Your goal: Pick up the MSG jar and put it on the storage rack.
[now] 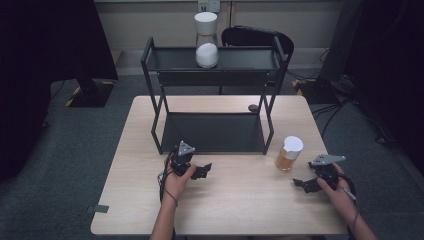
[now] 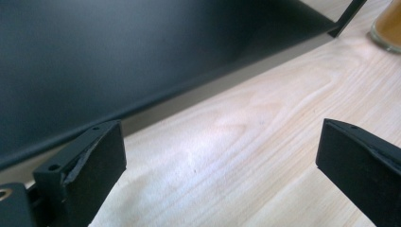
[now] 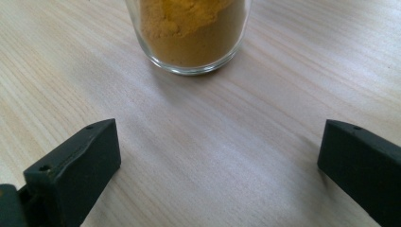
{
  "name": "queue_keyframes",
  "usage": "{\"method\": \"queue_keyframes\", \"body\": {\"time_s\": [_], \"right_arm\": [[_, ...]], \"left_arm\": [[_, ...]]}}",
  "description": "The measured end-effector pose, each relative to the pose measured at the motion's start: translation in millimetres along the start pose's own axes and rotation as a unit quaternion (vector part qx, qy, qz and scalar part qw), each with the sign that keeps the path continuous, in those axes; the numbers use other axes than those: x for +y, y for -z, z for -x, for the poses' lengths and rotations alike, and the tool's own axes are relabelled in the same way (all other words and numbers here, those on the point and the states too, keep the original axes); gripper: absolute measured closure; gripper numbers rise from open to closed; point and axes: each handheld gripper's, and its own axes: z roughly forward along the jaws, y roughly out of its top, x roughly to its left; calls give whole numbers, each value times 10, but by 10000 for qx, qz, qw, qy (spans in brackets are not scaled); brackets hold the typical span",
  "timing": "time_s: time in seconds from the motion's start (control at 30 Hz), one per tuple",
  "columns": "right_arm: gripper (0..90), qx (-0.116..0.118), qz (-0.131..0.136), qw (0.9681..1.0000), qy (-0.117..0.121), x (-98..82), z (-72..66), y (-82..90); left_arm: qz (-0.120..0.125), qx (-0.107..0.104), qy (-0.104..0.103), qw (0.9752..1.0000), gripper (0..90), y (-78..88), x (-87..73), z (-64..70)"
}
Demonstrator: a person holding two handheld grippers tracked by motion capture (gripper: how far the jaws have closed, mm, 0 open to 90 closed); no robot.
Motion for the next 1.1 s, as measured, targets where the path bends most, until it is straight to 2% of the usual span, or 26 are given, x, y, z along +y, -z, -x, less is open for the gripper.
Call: {"method": "queue_keyframes", "body": {"time_s": [0.27,0.4,0.57,0.67,0.77,0.87,0.97,1.1], "right_arm": [[0,1,0,10000,-1,0,0,0],[0,1,0,10000,0,0,0,0],[0,2,-1,10000,-1,0,1,0],[0,1,-1,10000,0,0,1,0],[0,1,0,10000,0,0,1,0],[0,2,-1,10000,-1,1,1,0],[0,2,0,10000,0,0,1,0],[0,1,0,10000,0,0,1,0]], "left_arm": [[-173,96,-98,9998,18,-11,-49,45],[-299,214,-269,9990,19,-20,-46,97],[-364,257,-438,9980,19,-35,-46,145],[-375,242,-452,9980,20,-53,-65,163],[-483,275,-591,9967,21,-73,-57,197],[-535,258,-645,9961,21,-79,-46,210],[-725,262,-716,9945,21,-102,-1,228],[-728,272,-704,9945,5,-104,-4,237]]}}
